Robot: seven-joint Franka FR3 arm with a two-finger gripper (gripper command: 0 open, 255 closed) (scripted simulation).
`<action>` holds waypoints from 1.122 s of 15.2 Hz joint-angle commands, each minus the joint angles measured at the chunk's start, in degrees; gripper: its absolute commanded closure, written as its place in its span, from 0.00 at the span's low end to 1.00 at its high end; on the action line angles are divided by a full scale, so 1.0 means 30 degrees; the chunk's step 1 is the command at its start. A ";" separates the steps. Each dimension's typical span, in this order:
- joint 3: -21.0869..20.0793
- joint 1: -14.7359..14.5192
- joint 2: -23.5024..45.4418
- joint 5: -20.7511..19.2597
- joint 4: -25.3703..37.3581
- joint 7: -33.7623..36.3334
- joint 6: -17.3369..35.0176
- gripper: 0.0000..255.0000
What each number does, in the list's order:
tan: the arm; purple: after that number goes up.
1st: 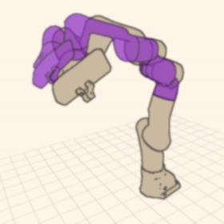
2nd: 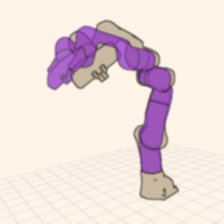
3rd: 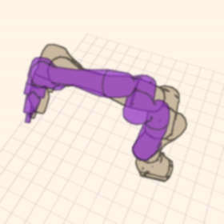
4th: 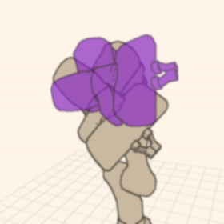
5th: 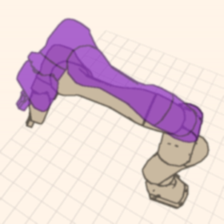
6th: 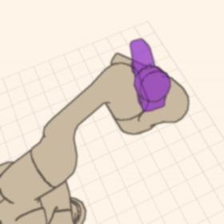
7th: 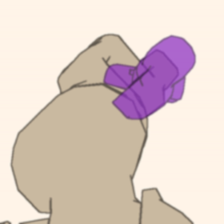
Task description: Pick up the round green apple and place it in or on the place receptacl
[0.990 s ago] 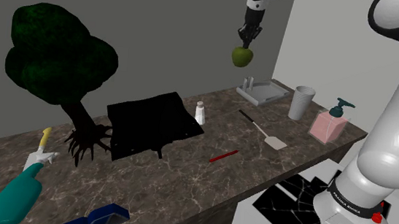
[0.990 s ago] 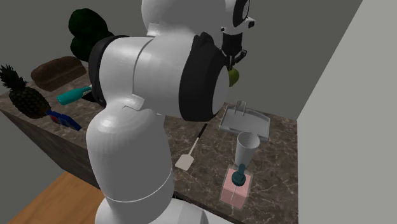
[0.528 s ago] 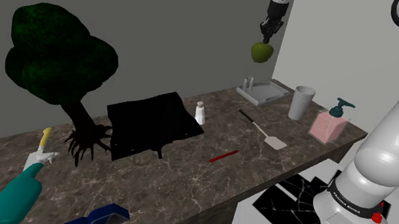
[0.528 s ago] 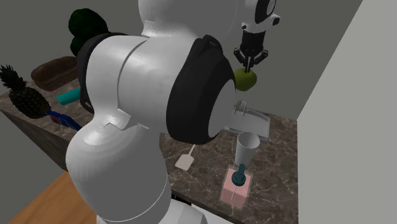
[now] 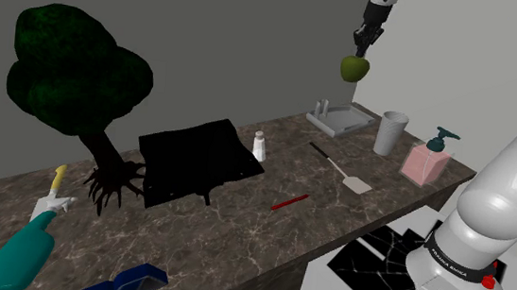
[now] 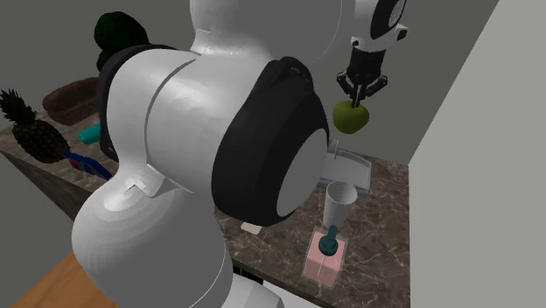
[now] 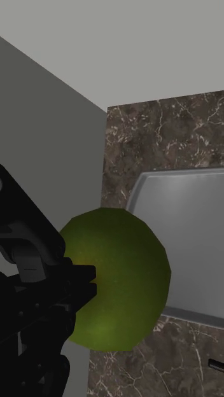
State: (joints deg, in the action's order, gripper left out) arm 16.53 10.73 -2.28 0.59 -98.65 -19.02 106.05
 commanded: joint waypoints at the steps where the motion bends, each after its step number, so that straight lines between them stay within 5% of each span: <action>1: 0.0002 0.0003 -0.0045 -0.0011 -0.0593 -0.0013 0.0556 1.00; 17: 0.0031 0.0022 0.0149 0.0079 -0.4491 -0.0134 0.4639 1.00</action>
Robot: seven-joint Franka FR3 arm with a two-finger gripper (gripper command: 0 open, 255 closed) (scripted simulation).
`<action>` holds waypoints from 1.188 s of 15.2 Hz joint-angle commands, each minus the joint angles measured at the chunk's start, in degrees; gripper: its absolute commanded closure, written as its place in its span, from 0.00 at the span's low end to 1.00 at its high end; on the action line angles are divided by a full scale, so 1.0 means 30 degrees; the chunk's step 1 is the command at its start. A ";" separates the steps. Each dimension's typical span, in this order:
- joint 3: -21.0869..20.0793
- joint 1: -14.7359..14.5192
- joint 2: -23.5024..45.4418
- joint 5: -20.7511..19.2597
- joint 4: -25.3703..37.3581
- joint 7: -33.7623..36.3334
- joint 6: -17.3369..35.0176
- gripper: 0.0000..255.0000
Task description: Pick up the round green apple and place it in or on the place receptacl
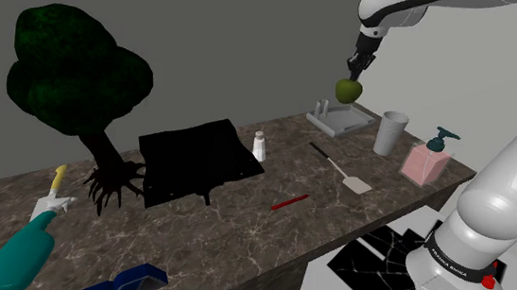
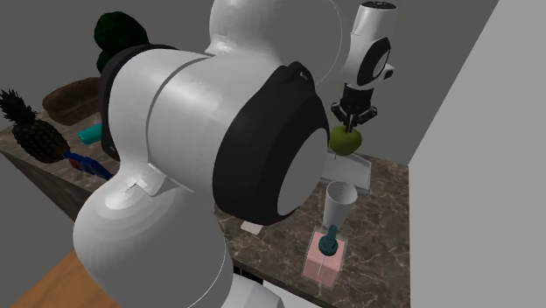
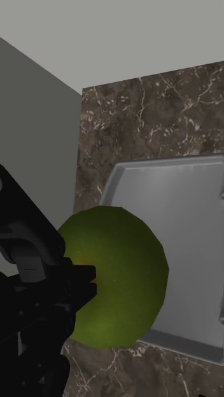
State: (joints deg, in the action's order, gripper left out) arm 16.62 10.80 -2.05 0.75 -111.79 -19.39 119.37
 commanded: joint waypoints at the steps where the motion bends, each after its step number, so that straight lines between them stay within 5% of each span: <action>1: 0.0004 0.0000 0.0122 0.0047 -0.0317 -0.0027 0.0449 1.00; 11: 0.0015 0.0006 0.0273 0.0108 -0.0846 -0.0079 0.1122 1.00; 12: 0.0015 0.0006 0.0273 0.0107 -0.0847 -0.0079 0.1122 0.00; 18: 0.0002 -0.0001 0.0001 0.0007 -0.0514 -0.0010 0.0530 0.00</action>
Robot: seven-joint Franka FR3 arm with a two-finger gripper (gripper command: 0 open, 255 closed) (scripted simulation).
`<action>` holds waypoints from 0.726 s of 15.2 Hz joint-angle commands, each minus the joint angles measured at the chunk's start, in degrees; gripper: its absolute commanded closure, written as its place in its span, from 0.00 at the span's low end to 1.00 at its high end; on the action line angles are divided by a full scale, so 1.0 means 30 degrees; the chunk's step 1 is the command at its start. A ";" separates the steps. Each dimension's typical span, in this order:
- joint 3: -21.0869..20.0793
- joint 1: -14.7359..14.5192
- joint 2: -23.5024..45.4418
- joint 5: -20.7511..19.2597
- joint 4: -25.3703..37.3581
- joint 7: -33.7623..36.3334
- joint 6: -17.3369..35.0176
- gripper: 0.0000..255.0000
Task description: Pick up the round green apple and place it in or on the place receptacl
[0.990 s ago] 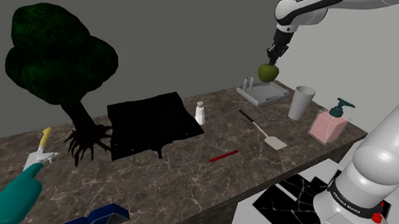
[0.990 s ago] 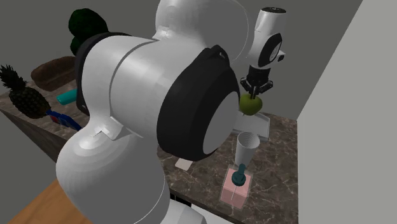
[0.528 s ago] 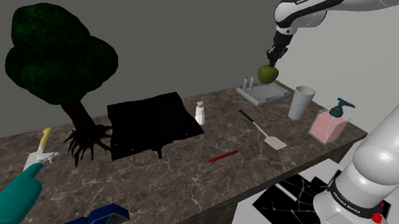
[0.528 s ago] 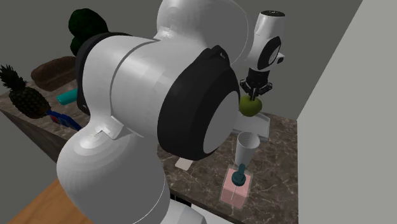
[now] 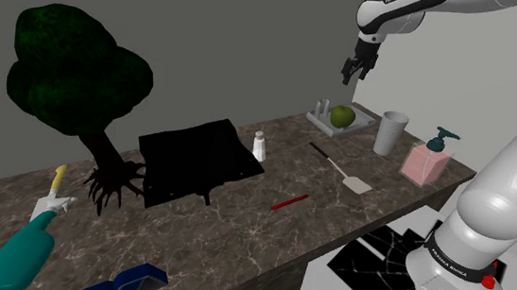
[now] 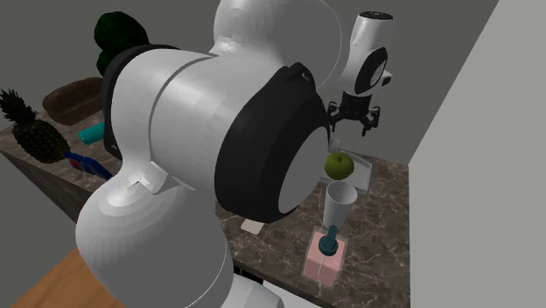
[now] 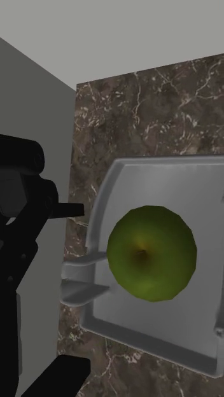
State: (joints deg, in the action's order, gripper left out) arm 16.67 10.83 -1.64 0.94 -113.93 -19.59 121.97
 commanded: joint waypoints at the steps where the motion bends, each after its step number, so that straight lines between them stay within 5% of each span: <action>1: -0.0028 -0.0018 -0.0386 -0.0144 0.0557 0.0116 -0.0930 0.00; 11: -0.0056 -0.0028 -0.0772 -0.0275 0.1260 0.0207 -0.2001 0.00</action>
